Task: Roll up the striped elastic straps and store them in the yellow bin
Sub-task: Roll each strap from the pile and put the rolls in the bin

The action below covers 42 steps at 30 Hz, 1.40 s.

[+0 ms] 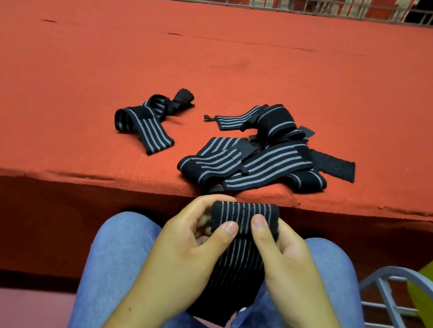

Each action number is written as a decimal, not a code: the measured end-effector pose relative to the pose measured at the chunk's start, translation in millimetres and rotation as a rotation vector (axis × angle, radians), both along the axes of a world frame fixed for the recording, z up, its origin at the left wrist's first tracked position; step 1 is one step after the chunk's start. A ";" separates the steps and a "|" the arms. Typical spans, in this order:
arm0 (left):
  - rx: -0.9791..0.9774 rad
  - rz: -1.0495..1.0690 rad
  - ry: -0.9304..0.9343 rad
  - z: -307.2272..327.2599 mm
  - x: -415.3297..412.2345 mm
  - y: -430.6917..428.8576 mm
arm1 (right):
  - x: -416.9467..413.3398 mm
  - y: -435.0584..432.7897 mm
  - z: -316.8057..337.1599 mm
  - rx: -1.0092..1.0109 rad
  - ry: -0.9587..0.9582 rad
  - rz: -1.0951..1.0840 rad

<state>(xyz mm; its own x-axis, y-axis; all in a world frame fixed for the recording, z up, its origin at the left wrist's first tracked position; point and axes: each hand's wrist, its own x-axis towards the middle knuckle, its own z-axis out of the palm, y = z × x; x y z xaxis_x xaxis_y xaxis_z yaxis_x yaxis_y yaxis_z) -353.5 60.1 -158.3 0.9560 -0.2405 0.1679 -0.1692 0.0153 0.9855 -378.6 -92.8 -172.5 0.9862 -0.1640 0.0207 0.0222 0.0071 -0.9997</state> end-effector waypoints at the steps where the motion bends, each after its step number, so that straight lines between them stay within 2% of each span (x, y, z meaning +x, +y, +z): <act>1: -0.005 0.004 -0.007 0.1 0.1 -0.2 | -0.4 0.0 0.7 -0.001 0.003 0.003; 11: 0.013 0.118 -0.170 0.8 2.9 1.6 | -2.9 0.6 0.6 0.080 0.115 0.092; 19: -0.012 0.088 -0.110 1.3 0.4 -0.8 | -2.1 -0.7 0.4 0.128 0.014 0.041; 23: -0.075 -0.009 -0.024 2.3 -2.0 -2.9 | -1.8 -2.5 -0.8 0.134 -0.028 0.019; 28: -0.103 -0.001 0.056 0.3 1.8 -4.0 | -0.2 -3.7 -4.9 0.093 -0.058 0.017; 42: -0.096 0.025 0.036 1.6 1.1 -3.4 | 0.8 -2.4 -4.9 0.013 -0.117 0.000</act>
